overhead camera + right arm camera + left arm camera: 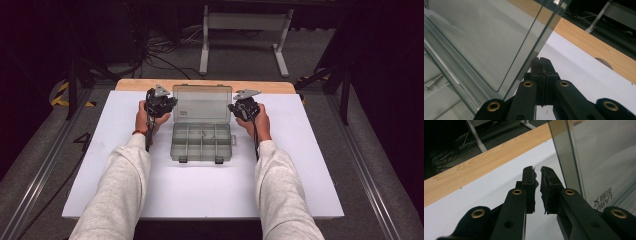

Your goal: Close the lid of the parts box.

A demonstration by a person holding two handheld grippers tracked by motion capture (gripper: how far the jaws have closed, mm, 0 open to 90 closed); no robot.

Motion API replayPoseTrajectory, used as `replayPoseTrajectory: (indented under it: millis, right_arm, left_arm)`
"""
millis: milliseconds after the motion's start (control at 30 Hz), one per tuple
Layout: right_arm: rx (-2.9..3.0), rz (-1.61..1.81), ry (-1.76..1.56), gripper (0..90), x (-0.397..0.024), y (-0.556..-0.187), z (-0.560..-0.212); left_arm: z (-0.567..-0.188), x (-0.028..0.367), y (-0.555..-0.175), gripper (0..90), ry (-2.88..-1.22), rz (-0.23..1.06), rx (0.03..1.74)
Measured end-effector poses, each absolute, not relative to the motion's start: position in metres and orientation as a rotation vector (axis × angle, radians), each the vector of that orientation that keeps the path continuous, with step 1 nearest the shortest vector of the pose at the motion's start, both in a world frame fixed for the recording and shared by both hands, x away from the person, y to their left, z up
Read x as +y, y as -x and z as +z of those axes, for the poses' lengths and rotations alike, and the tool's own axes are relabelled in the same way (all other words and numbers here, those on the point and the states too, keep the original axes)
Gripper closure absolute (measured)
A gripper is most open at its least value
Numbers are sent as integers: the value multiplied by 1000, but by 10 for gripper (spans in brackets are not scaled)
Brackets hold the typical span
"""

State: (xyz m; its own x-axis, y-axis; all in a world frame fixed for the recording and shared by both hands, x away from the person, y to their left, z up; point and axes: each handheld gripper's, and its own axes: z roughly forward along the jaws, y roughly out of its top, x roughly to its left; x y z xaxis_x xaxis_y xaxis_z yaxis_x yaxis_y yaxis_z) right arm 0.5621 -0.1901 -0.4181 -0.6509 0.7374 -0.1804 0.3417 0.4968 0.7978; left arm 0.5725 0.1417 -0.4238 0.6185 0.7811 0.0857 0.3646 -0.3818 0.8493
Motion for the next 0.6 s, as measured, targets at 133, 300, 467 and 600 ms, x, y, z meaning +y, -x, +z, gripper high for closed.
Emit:
replayPoseTrajectory:
  millis: [133, 300, 467, 600]
  right_arm:
    - [2228, 1030, -881, 900, -189, -560, -415]
    - [2228, 1046, -875, 900, -190, -555, -413]
    - [2225, 1078, -878, 900, -193, -551, -411]
    - [2219, 1096, -869, 900, -195, -549, -407]
  left_arm:
    - [-420, 143, -570, 812, -1984, 618, 902]
    - [-414, 143, -567, 821, -1981, 612, 885]
    - [-409, 144, -562, 832, -1966, 605, 871]
    - [-407, 144, -558, 841, -1963, 597, 865]
